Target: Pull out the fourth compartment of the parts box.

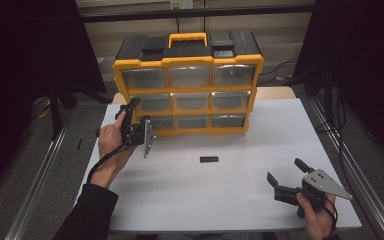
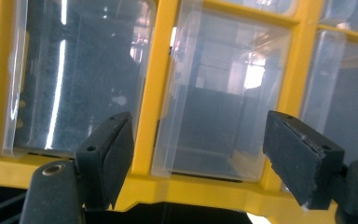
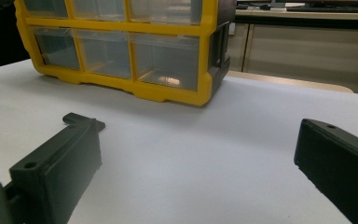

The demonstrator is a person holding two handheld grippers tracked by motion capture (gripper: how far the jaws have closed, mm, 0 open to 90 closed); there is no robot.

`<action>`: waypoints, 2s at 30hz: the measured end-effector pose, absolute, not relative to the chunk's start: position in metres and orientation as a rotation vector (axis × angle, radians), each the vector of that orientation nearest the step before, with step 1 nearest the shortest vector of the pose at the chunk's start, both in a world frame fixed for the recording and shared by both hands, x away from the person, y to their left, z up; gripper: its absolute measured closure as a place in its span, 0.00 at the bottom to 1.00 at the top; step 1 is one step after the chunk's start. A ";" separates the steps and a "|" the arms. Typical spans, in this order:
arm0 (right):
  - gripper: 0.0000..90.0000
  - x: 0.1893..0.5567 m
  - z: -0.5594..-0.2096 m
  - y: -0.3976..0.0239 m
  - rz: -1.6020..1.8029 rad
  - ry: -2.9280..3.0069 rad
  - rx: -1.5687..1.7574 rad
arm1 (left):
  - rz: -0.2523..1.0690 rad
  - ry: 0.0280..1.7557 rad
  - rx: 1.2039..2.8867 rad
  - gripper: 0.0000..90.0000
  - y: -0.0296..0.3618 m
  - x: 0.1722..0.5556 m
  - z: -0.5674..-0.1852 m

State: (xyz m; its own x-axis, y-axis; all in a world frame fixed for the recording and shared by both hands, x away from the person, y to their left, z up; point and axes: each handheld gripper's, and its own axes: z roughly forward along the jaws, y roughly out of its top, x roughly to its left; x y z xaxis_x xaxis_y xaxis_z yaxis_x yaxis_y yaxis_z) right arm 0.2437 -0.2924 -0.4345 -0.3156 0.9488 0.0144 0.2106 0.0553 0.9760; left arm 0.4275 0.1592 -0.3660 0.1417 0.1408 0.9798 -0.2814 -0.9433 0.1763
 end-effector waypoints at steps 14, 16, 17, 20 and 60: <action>0.00 0.244 -0.435 -0.292 1.315 1.624 1.184 | 1.944 -0.188 2.154 0.48 0.159 0.441 -0.364; 0.00 0.244 -0.435 -0.292 1.317 1.625 1.183 | 1.929 -0.187 2.150 0.51 0.159 0.442 -0.364; 0.00 0.244 -0.435 -0.292 1.318 1.624 1.186 | 1.932 -0.195 2.156 0.54 0.159 0.443 -0.364; 0.00 0.244 -0.435 -0.292 1.318 1.624 1.185 | 1.920 -0.208 2.158 0.59 0.160 0.447 -0.366; 0.00 0.242 -0.434 -0.292 1.314 1.630 1.174 | 2.074 -0.236 2.105 0.88 0.156 0.450 -0.366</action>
State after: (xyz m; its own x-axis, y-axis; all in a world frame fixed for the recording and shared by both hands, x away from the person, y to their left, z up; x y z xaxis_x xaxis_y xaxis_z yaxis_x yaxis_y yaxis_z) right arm 0.2419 -0.2916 -0.4340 -0.3220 0.9467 0.0070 0.2073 0.0632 0.9762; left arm 0.4500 0.1560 -0.3659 0.0165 0.0111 0.9998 -0.2357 -0.9717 0.0147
